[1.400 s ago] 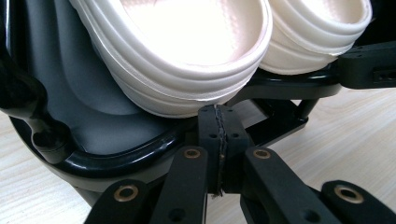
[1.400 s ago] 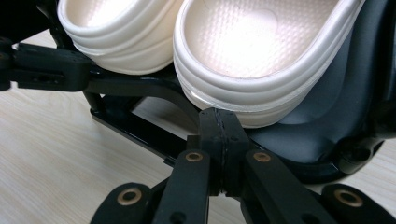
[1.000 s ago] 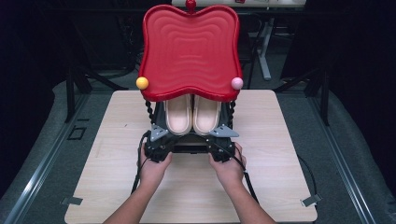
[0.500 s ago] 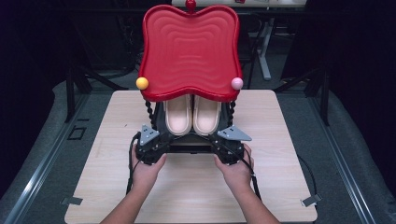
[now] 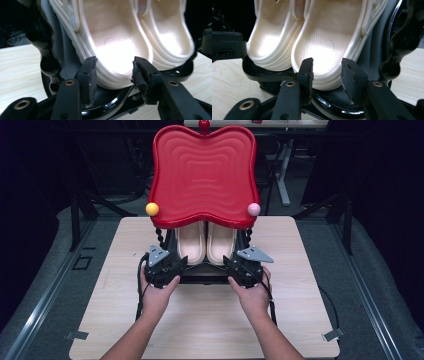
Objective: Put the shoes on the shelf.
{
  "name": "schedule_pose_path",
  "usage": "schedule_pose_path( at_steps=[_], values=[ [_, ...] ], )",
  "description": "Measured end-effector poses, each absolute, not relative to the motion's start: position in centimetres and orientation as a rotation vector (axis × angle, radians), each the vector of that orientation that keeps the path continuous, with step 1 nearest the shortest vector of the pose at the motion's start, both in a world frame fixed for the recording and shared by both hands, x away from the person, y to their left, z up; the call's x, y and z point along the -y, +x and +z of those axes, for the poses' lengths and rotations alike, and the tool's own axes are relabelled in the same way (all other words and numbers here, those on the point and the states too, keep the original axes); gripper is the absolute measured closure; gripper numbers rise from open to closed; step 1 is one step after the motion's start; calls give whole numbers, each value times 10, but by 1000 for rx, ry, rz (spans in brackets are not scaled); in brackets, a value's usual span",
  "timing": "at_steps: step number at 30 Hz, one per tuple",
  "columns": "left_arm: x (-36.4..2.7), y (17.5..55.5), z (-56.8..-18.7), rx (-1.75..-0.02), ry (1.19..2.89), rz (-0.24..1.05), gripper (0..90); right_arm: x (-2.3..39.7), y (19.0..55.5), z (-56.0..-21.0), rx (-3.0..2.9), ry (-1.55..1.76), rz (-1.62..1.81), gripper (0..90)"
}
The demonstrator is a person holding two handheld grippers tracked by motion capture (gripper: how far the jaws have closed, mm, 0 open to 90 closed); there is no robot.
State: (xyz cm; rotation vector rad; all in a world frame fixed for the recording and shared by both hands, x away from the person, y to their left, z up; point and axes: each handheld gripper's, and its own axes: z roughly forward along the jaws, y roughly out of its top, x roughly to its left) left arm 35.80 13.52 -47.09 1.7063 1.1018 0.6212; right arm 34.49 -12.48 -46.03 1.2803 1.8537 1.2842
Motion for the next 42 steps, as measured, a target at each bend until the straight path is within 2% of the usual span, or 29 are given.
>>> schedule_pose_path(
  at_steps=[3,10,27,30,32,37,42],
  values=[
    [-136,361,-473,-1109,1687,599,515,124,349,-463,-1842,1303,1295,601],
    [-131,367,-476,-1108,1676,614,529,122,357,-467,-1848,1323,1280,600],
    [-128,373,-473,-1094,1728,655,560,118,365,-466,-1853,1307,1247,656],
    [-131,374,-473,-1070,1730,666,576,119,365,-467,-1851,1308,1253,663],
    [-132,374,-472,-1063,1731,679,621,118,364,-467,-1834,1318,1260,655],
    [-131,380,-474,-1099,1732,686,567,119,368,-468,-1786,1331,1262,584],
    [-130,381,-474,-1083,1752,701,569,120,375,-470,-1804,1325,1229,613]
  ],
)
